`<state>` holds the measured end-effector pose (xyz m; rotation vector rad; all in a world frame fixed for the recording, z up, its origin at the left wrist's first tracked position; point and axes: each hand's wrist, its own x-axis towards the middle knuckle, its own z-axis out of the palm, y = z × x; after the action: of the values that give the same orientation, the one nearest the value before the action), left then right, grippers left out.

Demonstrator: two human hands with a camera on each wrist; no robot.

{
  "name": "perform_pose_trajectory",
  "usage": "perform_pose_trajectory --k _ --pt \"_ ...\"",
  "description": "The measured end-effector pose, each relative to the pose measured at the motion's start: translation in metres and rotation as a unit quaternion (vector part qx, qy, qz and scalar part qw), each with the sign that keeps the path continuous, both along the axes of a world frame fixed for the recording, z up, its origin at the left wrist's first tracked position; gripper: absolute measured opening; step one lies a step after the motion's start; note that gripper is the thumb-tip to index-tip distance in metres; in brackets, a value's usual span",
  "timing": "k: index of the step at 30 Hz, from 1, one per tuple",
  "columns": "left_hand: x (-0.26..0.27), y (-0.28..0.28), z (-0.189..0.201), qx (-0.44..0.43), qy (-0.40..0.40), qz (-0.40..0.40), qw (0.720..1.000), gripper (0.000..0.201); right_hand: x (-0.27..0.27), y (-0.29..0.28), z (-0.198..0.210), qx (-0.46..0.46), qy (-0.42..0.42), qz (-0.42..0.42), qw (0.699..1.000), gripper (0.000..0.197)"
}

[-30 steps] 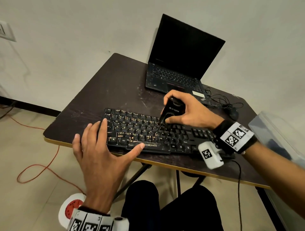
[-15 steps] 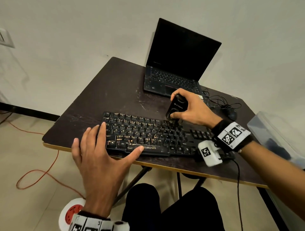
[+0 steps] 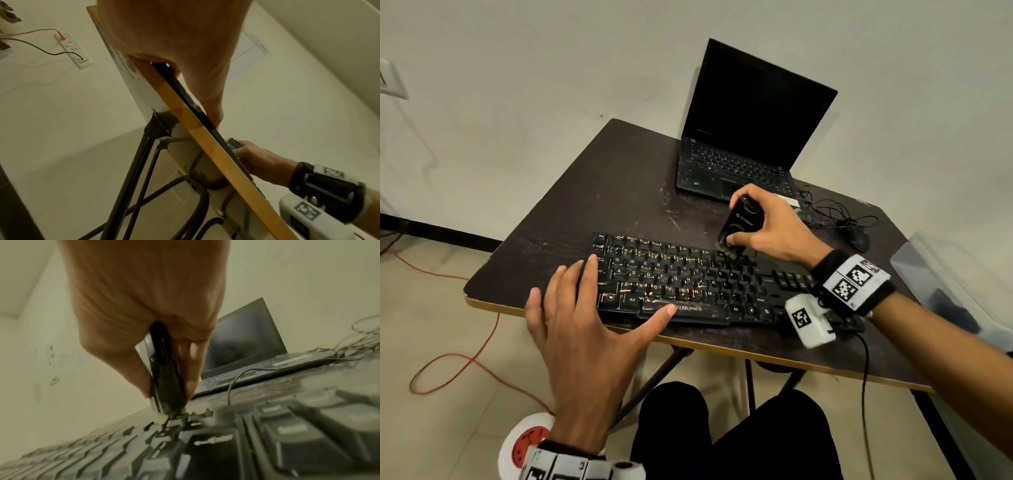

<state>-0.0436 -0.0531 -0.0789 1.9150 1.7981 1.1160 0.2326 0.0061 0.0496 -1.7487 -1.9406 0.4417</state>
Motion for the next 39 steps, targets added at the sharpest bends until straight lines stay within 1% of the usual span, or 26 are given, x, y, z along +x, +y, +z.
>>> perform_pose_trajectory --k 1,3,4,7,8,11,12,15,19,23,25,27,29,31,33,35,36,39 --pt "0.000 -0.001 0.000 0.000 -0.002 0.000 1.000 0.121 -0.001 0.000 -0.001 0.001 -0.001 0.008 1.000 0.051" --pt "0.000 0.000 0.001 0.001 -0.010 0.004 1.000 0.121 -0.009 -0.003 -0.005 -0.012 0.003 0.057 0.998 0.050" --pt "0.000 0.001 0.001 0.000 -0.009 0.005 1.000 0.121 -0.012 -0.003 -0.005 -0.014 0.003 0.067 0.998 0.049" --pt "0.000 0.000 0.001 0.000 0.000 0.001 1.000 0.121 -0.011 0.004 0.001 0.000 -0.006 0.028 1.000 0.050" --pt "0.000 -0.001 0.001 -0.001 -0.001 0.000 1.000 0.121 -0.011 0.005 0.002 0.001 -0.004 0.028 1.000 0.050" --pt "0.000 -0.001 0.002 -0.004 -0.013 0.002 1.000 0.122 -0.018 -0.001 -0.001 -0.011 -0.024 0.074 0.997 0.048" --pt "0.000 -0.001 0.001 -0.007 -0.011 0.002 1.000 0.122 -0.021 -0.001 -0.001 -0.012 -0.038 0.073 0.997 0.048" --pt "0.000 -0.001 0.001 -0.007 -0.004 -0.002 1.000 0.122 -0.022 0.003 0.006 -0.012 -0.045 0.022 0.999 0.049" --pt "0.000 0.000 0.002 -0.006 -0.011 0.002 1.000 0.122 -0.040 -0.002 -0.001 0.001 -0.090 0.024 0.996 0.048" --pt "0.000 -0.001 0.001 -0.006 0.002 0.000 1.000 0.122 -0.040 0.015 0.000 0.000 -0.070 -0.065 0.995 0.048" --pt "-0.001 -0.001 0.001 -0.004 -0.001 -0.001 1.000 0.122 -0.041 0.013 -0.001 -0.005 -0.060 -0.054 0.997 0.048" --pt "0.000 0.000 0.001 -0.006 -0.005 0.003 1.000 0.122 -0.046 0.011 -0.003 -0.002 -0.069 -0.035 0.997 0.048" --pt "0.000 0.000 0.001 -0.006 0.002 0.002 1.000 0.122 -0.044 0.016 -0.002 -0.001 -0.079 -0.073 0.994 0.048" --pt "0.000 0.000 0.000 -0.006 0.003 -0.001 1.000 0.122 -0.040 0.017 0.000 -0.012 -0.066 -0.103 0.992 0.048" --pt "0.000 0.001 0.001 -0.006 -0.004 0.002 1.000 0.122 -0.042 0.009 -0.001 -0.015 -0.059 -0.088 0.994 0.047" --pt "0.001 0.001 0.002 -0.007 -0.005 0.004 1.000 0.122 -0.046 0.002 -0.007 -0.014 -0.072 -0.074 0.995 0.045" --pt "0.002 0.000 0.002 -0.005 -0.005 0.005 1.000 0.122 -0.047 0.005 -0.006 -0.006 -0.079 -0.086 0.993 0.044" --pt "0.000 -0.001 0.001 -0.003 -0.002 0.005 1.000 0.121 -0.042 0.017 -0.002 -0.015 -0.056 -0.134 0.989 0.046"
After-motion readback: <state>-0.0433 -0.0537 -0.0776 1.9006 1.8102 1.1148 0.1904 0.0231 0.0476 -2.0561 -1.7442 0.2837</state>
